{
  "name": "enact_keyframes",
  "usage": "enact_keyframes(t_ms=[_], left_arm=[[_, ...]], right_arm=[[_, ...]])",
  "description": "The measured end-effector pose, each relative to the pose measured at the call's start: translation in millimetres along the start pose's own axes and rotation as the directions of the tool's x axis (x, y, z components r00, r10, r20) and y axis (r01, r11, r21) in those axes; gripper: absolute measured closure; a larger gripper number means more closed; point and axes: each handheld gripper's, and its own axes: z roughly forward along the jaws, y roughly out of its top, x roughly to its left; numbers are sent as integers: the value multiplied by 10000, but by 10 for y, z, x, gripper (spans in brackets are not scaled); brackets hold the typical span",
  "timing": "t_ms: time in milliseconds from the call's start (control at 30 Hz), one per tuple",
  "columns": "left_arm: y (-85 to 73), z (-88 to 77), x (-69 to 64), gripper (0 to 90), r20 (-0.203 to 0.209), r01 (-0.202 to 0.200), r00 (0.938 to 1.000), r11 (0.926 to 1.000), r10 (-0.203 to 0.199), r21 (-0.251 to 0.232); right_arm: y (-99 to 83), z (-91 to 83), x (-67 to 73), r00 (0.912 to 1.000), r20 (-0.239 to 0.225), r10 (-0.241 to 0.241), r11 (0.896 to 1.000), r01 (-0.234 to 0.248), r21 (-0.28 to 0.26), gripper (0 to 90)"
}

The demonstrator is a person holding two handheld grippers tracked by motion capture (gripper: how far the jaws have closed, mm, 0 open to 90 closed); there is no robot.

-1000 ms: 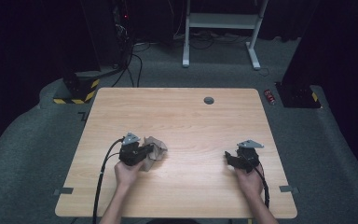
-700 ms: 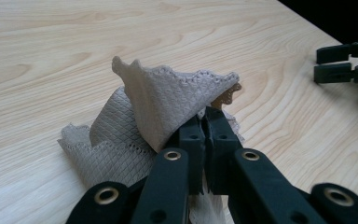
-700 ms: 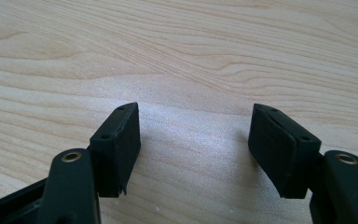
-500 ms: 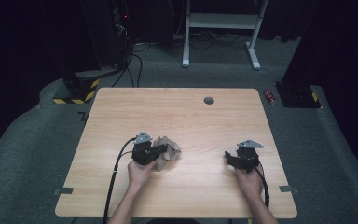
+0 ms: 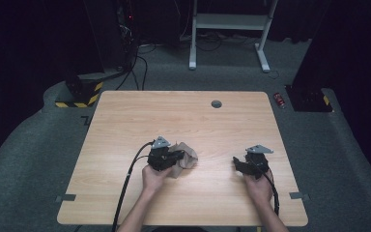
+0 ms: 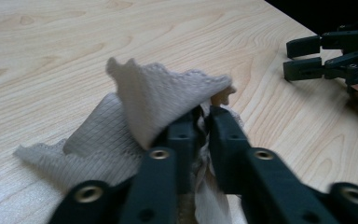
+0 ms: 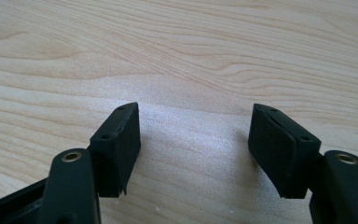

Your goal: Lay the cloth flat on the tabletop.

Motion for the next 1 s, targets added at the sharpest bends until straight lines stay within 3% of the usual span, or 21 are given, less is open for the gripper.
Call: enact_keyframes(t_ms=[33,67,133,233,367,467,500,533,567,600,700,733,800,833,867,900,967,1000], left_arm=[[6,-15,-3,672,-52,-18,10000,10000,18,-26],[12,-36,-8,672,-104,11,9999,10000,-11,-50],[9,-100,-11,564,-417,20,9991,9999,-25,-127],[-41,-227,30,490,-859,-17,9963,9999,4,-149],[-109,-341,94,477,-1081,124,9940,9998,-143,-185],[-184,-420,151,499,-1006,365,9942,9992,-376,-136],[-216,-435,151,534,-955,395,9946,9992,-404,-115],[-216,-435,151,543,-955,395,9946,9992,-404,-115],[-237,-432,150,550,-971,398,9945,9992,-401,-55],[-242,-421,145,553,-1002,403,9941,9992,-404,-24],[-253,-382,120,548,-996,374,9943,9993,-372,11],[-253,-382,120,540,-996,374,9943,9993,-372,11],[-265,-364,89,531,-955,321,9949,9995,-316,38],[-282,-351,64,525,-871,309,9958,9994,-297,122],[-282,-351,64,525,-871,309,9958,9994,-297,122],[-291,-345,54,525,-822,346,9961,9992,-331,174],[-308,-336,42,525,-827,310,9962,9991,-284,300],[-317,-326,30,525,-845,275,9961,9989,-241,392]], right_arm=[[0,0,0,10000,-2,-3,10000,3,0,341],[0,0,0,10000,-2,-3,10000,3,0,341],[0,-1,0,10000,-10,-8,10000,8,3,341],[-4,-7,3,10000,-57,-62,10000,62,14,341],[-5,-9,13,9999,-84,-71,10000,71,-13,378],[24,-33,96,9994,-220,-284,9995,287,143,500],[43,-54,185,9962,-797,-361,9993,369,82,553],[43,-54,185,9962,-797,-361,9993,369,82,553],[82,-98,357,9842,-1605,-745,9972,719,-215,581],[102,-112,426,9789,-1829,-915,9957,876,-293,584],[191,-142,690,9520,-2619,-1585,9872,1487,-571,583],[191,-142,690,9520,-2619,-1585,9872,1487,-571,583],[244,-142,850,9341,-3049,-1860,9825,1737,-672,580],[296,-126,997,9165,-3382,-2138,9768,1974,-825,572],[296,-126,997,9165,-3382,-2138,9768,1974,-825,572],[319,-112,1065,9084,-3525,-2249,9743,2066,-891,568],[359,-80,1209,8894,-3866,-2437,9698,2234,-974,550],[376,-57,1323,8759,-4046,-2627,9648,2422,-1021,529]])
